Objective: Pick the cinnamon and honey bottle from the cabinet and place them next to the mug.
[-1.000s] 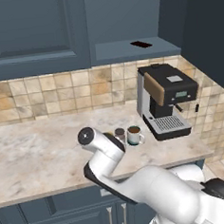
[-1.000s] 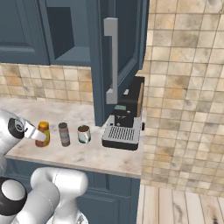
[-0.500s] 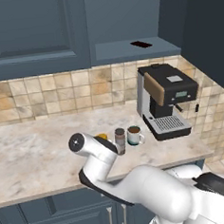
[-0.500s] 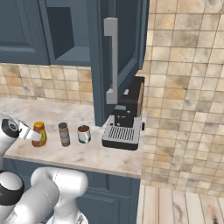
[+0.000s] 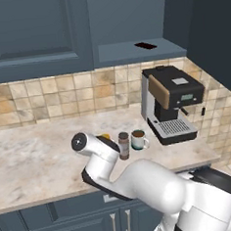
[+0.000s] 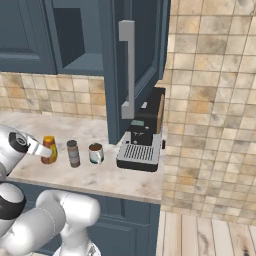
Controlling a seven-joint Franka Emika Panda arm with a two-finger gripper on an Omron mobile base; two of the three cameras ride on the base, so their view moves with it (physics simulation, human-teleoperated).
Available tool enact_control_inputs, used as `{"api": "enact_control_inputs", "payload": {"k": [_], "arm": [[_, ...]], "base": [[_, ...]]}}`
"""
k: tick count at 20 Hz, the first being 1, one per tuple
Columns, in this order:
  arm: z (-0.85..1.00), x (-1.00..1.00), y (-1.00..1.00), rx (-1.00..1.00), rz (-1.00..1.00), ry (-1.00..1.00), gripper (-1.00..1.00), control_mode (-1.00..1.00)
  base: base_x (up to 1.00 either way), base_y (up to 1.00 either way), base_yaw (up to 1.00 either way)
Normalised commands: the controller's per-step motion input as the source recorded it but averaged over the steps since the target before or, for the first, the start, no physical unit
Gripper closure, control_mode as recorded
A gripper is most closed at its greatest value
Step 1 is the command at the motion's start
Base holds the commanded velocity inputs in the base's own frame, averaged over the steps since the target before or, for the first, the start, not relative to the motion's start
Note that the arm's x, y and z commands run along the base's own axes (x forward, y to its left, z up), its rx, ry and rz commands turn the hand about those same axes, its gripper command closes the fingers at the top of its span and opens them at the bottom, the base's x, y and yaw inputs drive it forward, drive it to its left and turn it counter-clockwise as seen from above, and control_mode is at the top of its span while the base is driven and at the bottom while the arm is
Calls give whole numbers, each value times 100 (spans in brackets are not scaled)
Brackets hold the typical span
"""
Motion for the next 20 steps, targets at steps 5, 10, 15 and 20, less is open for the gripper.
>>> {"api": "enact_control_inputs", "payload": {"k": [5,10,15,20], "arm": [[0,8,-4,0,0,-1,100,-100],[0,0,-6,0,0,-5,100,-100],[0,0,-6,0,0,-8,100,-100],[-2,0,-11,0,0,-5,100,-100]], "base": [[0,0,0],[0,0,0],[0,0,0],[0,0,0]]}}
